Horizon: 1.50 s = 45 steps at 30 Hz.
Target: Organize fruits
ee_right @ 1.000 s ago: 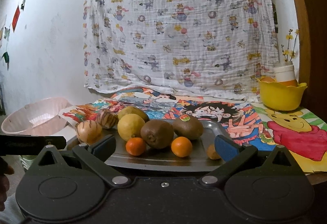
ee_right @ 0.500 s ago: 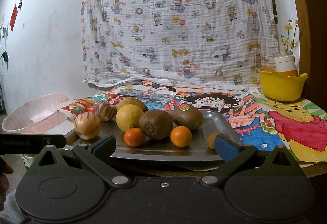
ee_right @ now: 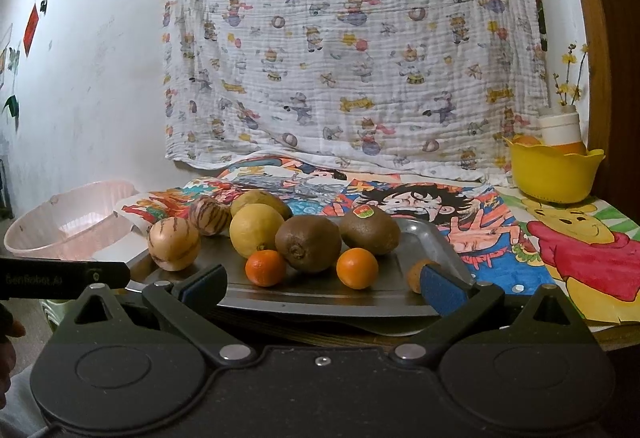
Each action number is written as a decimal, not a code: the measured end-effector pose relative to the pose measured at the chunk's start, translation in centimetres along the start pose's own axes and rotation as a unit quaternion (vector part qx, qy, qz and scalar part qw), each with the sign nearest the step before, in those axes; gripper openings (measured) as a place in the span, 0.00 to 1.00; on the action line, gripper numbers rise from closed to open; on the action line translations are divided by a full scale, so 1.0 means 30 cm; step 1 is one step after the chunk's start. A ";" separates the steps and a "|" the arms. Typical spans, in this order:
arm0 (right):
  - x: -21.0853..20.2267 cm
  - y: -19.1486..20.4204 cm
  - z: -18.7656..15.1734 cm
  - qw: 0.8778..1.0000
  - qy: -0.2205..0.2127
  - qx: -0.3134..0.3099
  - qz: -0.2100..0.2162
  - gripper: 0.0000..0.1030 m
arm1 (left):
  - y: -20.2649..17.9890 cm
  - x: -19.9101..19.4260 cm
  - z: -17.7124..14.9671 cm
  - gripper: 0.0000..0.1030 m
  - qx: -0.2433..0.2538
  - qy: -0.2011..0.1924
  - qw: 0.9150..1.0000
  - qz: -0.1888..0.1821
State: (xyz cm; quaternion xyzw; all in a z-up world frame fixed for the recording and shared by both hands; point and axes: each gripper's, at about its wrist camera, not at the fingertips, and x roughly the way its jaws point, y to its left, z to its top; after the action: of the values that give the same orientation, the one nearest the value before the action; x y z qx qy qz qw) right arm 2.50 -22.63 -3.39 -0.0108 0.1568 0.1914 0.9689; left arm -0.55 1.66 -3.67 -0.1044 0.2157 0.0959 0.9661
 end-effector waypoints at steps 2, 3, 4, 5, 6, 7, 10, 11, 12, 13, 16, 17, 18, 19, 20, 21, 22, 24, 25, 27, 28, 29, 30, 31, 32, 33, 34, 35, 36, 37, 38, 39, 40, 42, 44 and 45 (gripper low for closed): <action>-0.001 0.001 0.001 1.000 0.000 -0.002 0.001 0.99 | 0.000 0.000 -0.001 1.00 0.000 0.000 1.000 0.000; 0.000 0.002 0.001 1.000 0.000 -0.002 0.002 0.99 | 0.000 0.000 0.000 1.00 0.000 0.000 1.000 0.000; 0.000 0.002 0.002 1.000 0.000 -0.002 0.002 0.99 | 0.000 0.000 0.000 1.00 0.000 0.000 1.000 0.000; 0.000 0.002 0.002 1.000 0.000 -0.003 0.002 0.99 | 0.000 0.000 0.000 1.00 0.000 0.000 1.000 0.000; -0.001 0.003 0.001 1.000 0.000 -0.002 0.002 0.99 | 0.001 0.000 0.000 1.00 0.000 0.000 1.000 0.000; -0.001 0.003 0.001 1.000 0.000 -0.002 0.002 0.99 | 0.001 0.000 0.000 1.00 0.000 0.000 1.000 0.000; 0.000 0.002 0.001 1.000 0.000 -0.002 0.002 0.99 | 0.001 0.000 0.000 1.00 0.000 0.000 1.000 0.000; 0.001 0.002 0.002 1.000 0.001 -0.001 0.002 0.99 | 0.001 0.000 0.000 1.00 0.000 0.000 1.000 0.000; 0.000 0.000 0.000 1.000 0.002 -0.001 0.003 0.99 | 0.001 0.000 0.000 1.00 0.000 0.000 1.000 0.000; 0.001 -0.001 -0.001 1.000 0.002 -0.001 0.003 0.99 | 0.001 0.000 0.000 1.00 0.000 0.000 1.000 0.000; 0.002 -0.002 -0.001 1.000 0.003 -0.003 0.002 0.99 | 0.000 0.001 0.000 1.00 0.000 0.000 1.000 0.000; 0.002 -0.002 -0.001 1.000 0.003 -0.003 0.002 0.99 | 0.000 0.001 0.000 1.00 0.000 0.001 1.000 0.000; 0.002 -0.002 -0.001 1.000 0.003 -0.003 0.003 0.99 | 0.002 0.000 -0.001 1.00 -0.001 0.001 1.000 0.000; 0.002 -0.002 -0.001 1.000 0.003 -0.003 0.003 0.99 | 0.002 0.000 -0.001 1.00 -0.001 0.001 1.000 0.000; 0.002 -0.001 -0.001 1.000 0.003 -0.003 0.002 0.99 | 0.002 0.000 -0.001 1.00 -0.001 0.000 1.000 0.000; 0.002 -0.001 -0.001 1.000 0.003 -0.003 0.002 0.99 | 0.002 0.000 -0.001 1.00 -0.001 0.001 1.000 0.000; 0.003 -0.001 -0.001 1.000 0.003 -0.003 0.003 0.99 | 0.002 0.000 -0.001 1.00 -0.001 0.001 1.000 0.000; 0.003 -0.001 -0.004 1.000 0.004 -0.003 0.003 0.99 | 0.002 0.000 -0.001 0.99 -0.001 0.001 1.000 0.000; 0.003 -0.001 -0.004 1.000 0.004 -0.003 0.003 0.99 | 0.003 0.000 0.000 1.00 -0.001 0.001 1.000 0.000; 0.003 -0.001 -0.004 1.000 0.004 -0.004 0.003 0.99 | 0.003 0.000 0.000 1.00 -0.001 0.001 1.000 0.000; 0.003 -0.001 -0.004 1.000 0.004 -0.003 0.003 0.99 | 0.004 0.000 0.001 1.00 -0.001 0.001 1.000 0.000; 0.003 -0.001 -0.003 1.000 0.004 -0.003 0.003 0.99 | 0.005 0.000 0.000 1.00 -0.001 0.001 1.000 0.001; 0.002 -0.001 -0.003 1.000 0.004 -0.004 0.003 0.99 | 0.005 0.000 -0.001 1.00 0.000 0.001 1.000 0.003; 0.002 0.000 -0.003 1.000 0.003 -0.004 0.003 0.99 | 0.003 -0.001 -0.001 1.00 0.005 0.003 1.000 0.009; 0.002 -0.001 -0.003 1.000 0.003 -0.004 0.003 0.99 | -0.001 0.000 -0.001 1.00 0.011 0.004 1.000 0.017; 0.002 -0.001 -0.003 1.000 0.003 -0.004 0.003 0.99 | -0.009 0.000 -0.001 0.99 0.021 0.008 0.999 0.030; 0.002 0.000 -0.004 1.000 0.003 -0.004 0.003 0.99 | -0.016 -0.002 -0.001 0.99 0.030 0.008 0.999 0.038; 0.002 -0.001 -0.004 1.000 0.003 -0.004 0.003 0.99 | -0.023 -0.002 0.000 0.99 0.036 0.008 0.998 0.042; 0.002 -0.001 -0.004 1.000 0.003 -0.004 0.003 0.99 | -0.027 -0.006 -0.001 0.99 0.039 0.008 0.998 0.039; 0.002 -0.001 -0.003 1.000 0.003 -0.004 0.003 0.99 | -0.027 -0.008 -0.001 0.99 0.038 0.008 0.999 0.034; 0.002 -0.001 -0.003 1.000 0.004 -0.004 0.003 0.99 | -0.027 -0.010 -0.001 0.99 0.036 0.009 0.999 0.028; 0.002 0.000 -0.003 1.000 0.004 -0.004 0.003 0.99 | -0.029 -0.010 0.002 0.99 0.034 0.010 0.999 0.026; 0.002 0.000 -0.003 1.000 0.003 -0.004 0.003 0.99 | -0.029 -0.009 0.003 0.99 0.033 0.010 0.999 0.026; 0.002 0.000 -0.003 1.000 0.003 -0.004 0.003 0.99 | -0.025 -0.011 0.003 0.99 0.029 0.010 0.999 0.029; 0.002 0.000 -0.004 1.000 0.003 -0.004 0.003 0.99 | -0.022 -0.011 0.006 0.99 0.024 0.009 0.999 0.029; 0.002 0.000 -0.004 1.000 0.003 -0.004 0.003 0.99 | -0.021 -0.010 0.007 0.99 0.023 0.009 0.999 0.029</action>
State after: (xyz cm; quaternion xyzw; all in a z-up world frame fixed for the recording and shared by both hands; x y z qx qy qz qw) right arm 2.52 -22.62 -3.51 -0.0149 0.1593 0.1951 0.9676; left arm -0.60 1.07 -3.27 -0.0769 0.2296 0.1184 0.9630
